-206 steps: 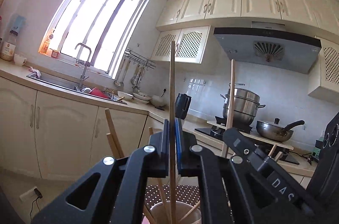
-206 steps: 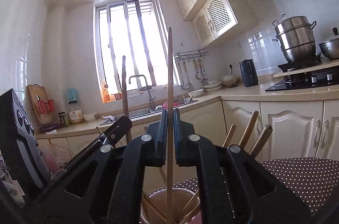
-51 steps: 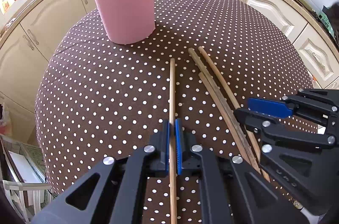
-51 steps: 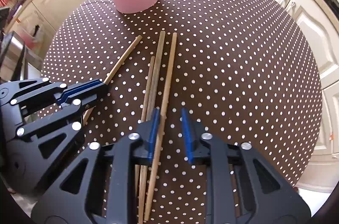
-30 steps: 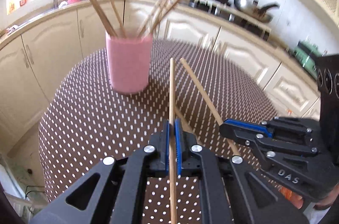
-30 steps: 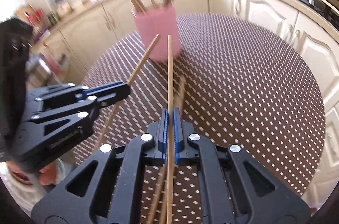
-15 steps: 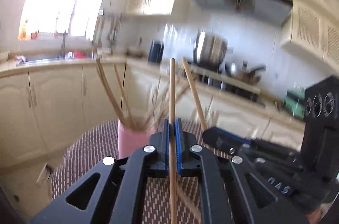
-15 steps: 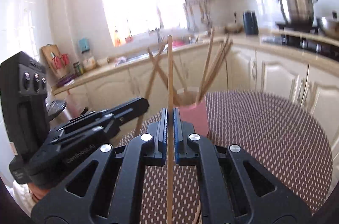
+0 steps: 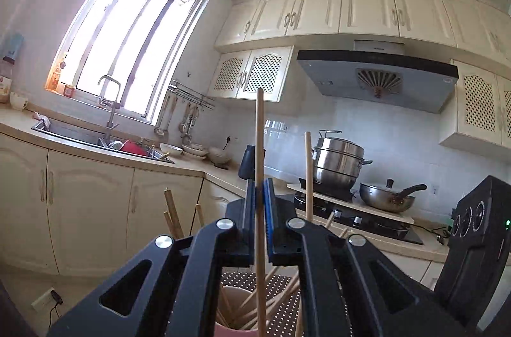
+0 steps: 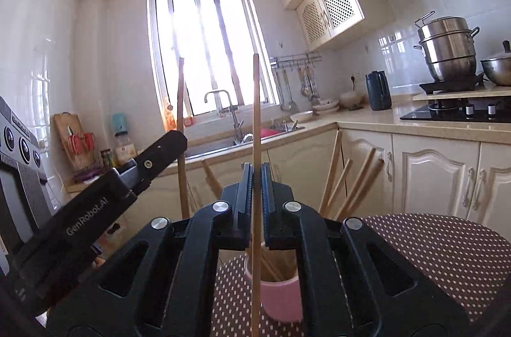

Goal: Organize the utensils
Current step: 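Lift both chopsticks, lower them into the pink cup and open both tools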

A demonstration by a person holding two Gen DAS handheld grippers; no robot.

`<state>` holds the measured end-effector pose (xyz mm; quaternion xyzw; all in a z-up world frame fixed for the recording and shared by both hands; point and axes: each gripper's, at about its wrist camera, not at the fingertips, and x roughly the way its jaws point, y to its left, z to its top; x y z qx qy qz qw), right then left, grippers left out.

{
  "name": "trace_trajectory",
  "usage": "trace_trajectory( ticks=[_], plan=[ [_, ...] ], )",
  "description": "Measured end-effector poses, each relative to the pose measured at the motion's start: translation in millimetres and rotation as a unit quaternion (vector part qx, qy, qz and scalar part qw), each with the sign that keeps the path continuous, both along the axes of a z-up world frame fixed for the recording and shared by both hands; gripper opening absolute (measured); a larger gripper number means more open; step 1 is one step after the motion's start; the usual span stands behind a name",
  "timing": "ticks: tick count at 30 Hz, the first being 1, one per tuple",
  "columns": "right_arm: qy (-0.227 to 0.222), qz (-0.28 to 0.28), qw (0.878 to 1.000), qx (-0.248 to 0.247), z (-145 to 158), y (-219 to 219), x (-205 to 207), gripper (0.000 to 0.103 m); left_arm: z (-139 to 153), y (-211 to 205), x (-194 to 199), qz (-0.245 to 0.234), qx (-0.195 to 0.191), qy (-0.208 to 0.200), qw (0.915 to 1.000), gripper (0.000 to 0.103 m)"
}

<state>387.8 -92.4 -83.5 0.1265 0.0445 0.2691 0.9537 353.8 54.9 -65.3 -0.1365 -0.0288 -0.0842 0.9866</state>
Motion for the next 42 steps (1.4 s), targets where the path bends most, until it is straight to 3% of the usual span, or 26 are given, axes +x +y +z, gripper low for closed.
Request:
trace_trajectory(
  ticks=[6,15,27,34,36,38,42],
  plan=[
    [-0.023,-0.005,1.000,0.017,-3,8,21,0.006,-9,12,31,0.038,-0.012,-0.009,0.9992,0.006],
    [-0.045,-0.014,0.999,0.012,-10,14,36,0.006,-18,13,60,0.045,-0.017,-0.015,0.9987,0.006],
    [-0.028,-0.001,0.999,-0.017,-25,18,25,0.006,-44,11,65,0.030,-0.001,0.030,0.9991,0.006],
    [-0.011,-0.001,0.999,-0.042,-32,16,12,0.006,-48,5,56,0.008,0.036,0.059,0.9976,0.007],
    [-0.005,-0.003,0.999,-0.049,-34,15,8,0.006,-47,5,50,0.010,0.042,0.062,0.9971,0.016],
    [0.000,-0.005,0.999,-0.053,-35,12,5,0.006,-46,7,44,0.015,0.044,0.064,0.9968,0.031],
    [0.008,-0.012,0.998,-0.057,-34,9,-2,0.006,-41,13,33,0.021,0.043,0.073,0.9962,0.042]
  ],
)
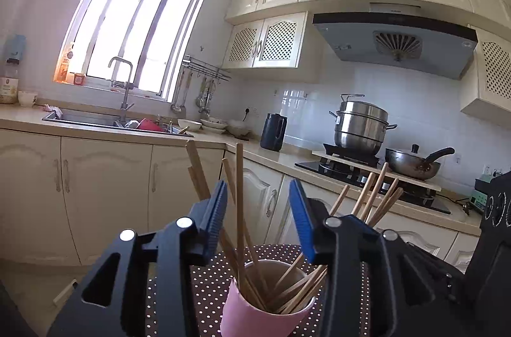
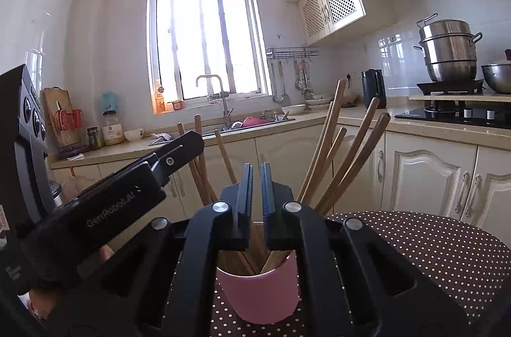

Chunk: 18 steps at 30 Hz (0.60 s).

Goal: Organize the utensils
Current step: 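Lift both chopsticks, lower them into the pink cup and open both tools, then pull both open tools back from the cup toward the last loose chopsticks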

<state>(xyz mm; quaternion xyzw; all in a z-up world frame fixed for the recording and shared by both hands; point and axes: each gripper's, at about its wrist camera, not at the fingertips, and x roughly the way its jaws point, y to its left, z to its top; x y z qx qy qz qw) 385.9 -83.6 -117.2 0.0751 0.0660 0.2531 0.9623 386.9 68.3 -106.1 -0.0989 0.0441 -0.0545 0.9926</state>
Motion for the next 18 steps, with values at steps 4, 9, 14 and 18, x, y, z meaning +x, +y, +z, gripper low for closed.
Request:
trace_trajectory(
  ticks=[4,9,14,18],
  plan=[
    [0.002,-0.009,1.000,-0.008,5,-4,-13,0.006,7,3,-12,0.003,0.000,0.007,1.0000,0.051],
    [0.008,-0.028,0.999,-0.015,11,-14,-33,0.006,15,-1,-33,0.000,0.013,0.012,0.9998,0.058],
    [0.023,-0.058,0.998,-0.021,14,-31,-59,0.007,18,-11,-58,-0.010,0.029,0.023,0.9993,0.061],
    [0.032,-0.072,0.997,-0.021,16,-48,-81,0.017,16,-20,-76,-0.020,0.036,0.043,0.9982,0.063]
  ],
)
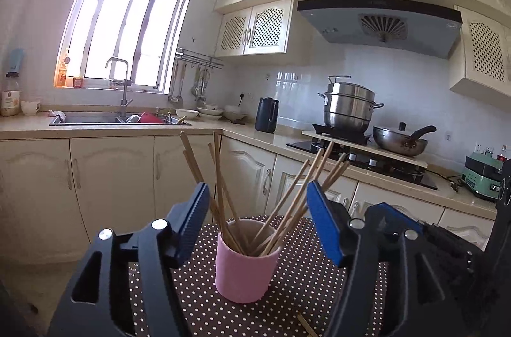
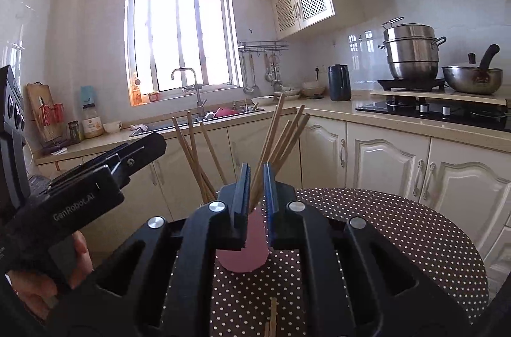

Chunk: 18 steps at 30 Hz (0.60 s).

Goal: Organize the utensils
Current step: 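Pull both open tools back from the cup toward the last loose chopsticks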

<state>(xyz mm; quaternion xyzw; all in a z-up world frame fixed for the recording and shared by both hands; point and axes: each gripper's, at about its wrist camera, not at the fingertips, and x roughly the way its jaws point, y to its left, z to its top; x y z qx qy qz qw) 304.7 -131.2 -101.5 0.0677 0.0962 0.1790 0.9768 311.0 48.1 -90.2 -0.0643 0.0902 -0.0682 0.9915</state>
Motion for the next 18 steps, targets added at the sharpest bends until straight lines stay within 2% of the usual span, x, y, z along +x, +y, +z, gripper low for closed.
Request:
trace_trajectory(
  ticks=[2,4,12,18],
  plan=[
    [0.003,-0.003,1.000,0.003,0,-9,-11,0.034,-3,-5,-7,-0.007,0.002,0.015,0.9999,0.064],
    [0.005,-0.007,1.000,0.001,-1,-15,-21,0.047,-6,-10,-14,-0.011,0.008,0.027,0.9995,0.064],
    [0.039,-0.022,0.999,-0.014,-13,-37,-51,0.047,-24,-33,-39,-0.032,0.034,0.092,0.9946,0.065],
    [0.067,-0.026,0.997,-0.017,-29,-50,-67,0.049,-32,-45,-56,-0.033,0.042,0.118,0.9915,0.065]
  ],
)
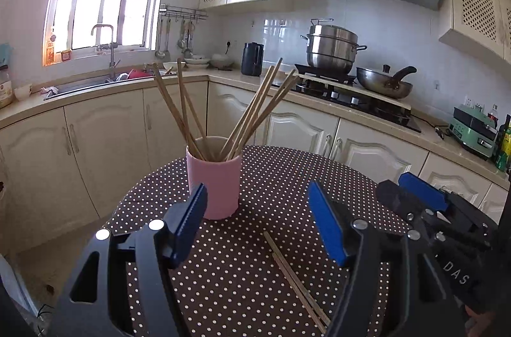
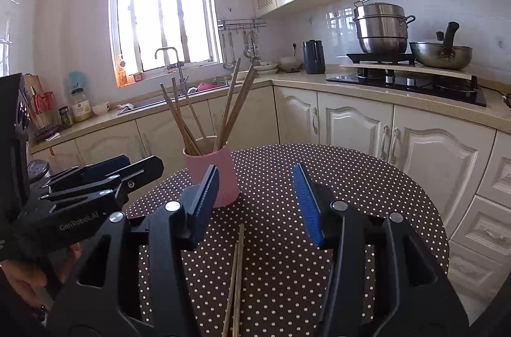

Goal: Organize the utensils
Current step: 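Pull both open tools back from the cup toward the last loose chopsticks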

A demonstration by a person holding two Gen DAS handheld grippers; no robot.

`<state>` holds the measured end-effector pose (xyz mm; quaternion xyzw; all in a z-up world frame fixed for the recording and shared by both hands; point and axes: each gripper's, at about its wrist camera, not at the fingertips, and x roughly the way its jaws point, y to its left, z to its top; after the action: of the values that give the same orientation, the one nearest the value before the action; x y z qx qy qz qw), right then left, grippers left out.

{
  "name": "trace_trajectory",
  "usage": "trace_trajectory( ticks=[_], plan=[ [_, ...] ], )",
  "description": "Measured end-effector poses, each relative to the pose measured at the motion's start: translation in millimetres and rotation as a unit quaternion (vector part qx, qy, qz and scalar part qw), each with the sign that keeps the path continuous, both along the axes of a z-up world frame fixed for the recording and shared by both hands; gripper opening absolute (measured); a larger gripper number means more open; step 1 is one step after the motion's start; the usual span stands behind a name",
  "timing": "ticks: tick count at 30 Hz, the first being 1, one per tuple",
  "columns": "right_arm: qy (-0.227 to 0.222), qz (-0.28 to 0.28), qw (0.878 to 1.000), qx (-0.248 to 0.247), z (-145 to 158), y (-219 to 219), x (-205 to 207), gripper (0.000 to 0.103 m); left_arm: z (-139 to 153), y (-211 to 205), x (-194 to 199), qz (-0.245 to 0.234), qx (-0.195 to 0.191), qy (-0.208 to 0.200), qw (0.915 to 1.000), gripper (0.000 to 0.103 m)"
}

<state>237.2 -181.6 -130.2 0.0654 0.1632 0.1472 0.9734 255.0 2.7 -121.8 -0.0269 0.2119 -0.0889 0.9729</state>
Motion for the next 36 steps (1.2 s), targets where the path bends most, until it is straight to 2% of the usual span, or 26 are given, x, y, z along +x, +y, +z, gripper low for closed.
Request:
trace_trajectory(
  ticks=[11,20,26,31,33,36],
  plan=[
    [0.058,-0.003,0.998,-0.011,-29,-17,-14,0.052,-22,-26,-16,-0.012,0.037,0.039,0.9985,0.065],
    [0.106,-0.003,0.994,-0.019,-58,-27,-13,0.054,-57,-47,-10,-0.027,0.080,0.098,0.9916,0.065],
    [0.136,-0.004,0.991,-0.017,-73,-33,-9,0.055,-81,-49,6,-0.033,0.087,0.176,0.9799,0.065],
    [0.163,0.000,0.987,-0.016,-84,-36,-4,0.056,-102,-41,24,-0.022,0.068,0.265,0.9616,0.065],
    [0.170,0.001,0.985,-0.016,-87,-38,-2,0.056,-108,-41,29,-0.018,0.076,0.286,0.9550,0.065],
    [0.179,0.003,0.984,-0.013,-92,-40,0,0.057,-114,-46,34,-0.013,0.095,0.293,0.9511,0.065]
  ],
)
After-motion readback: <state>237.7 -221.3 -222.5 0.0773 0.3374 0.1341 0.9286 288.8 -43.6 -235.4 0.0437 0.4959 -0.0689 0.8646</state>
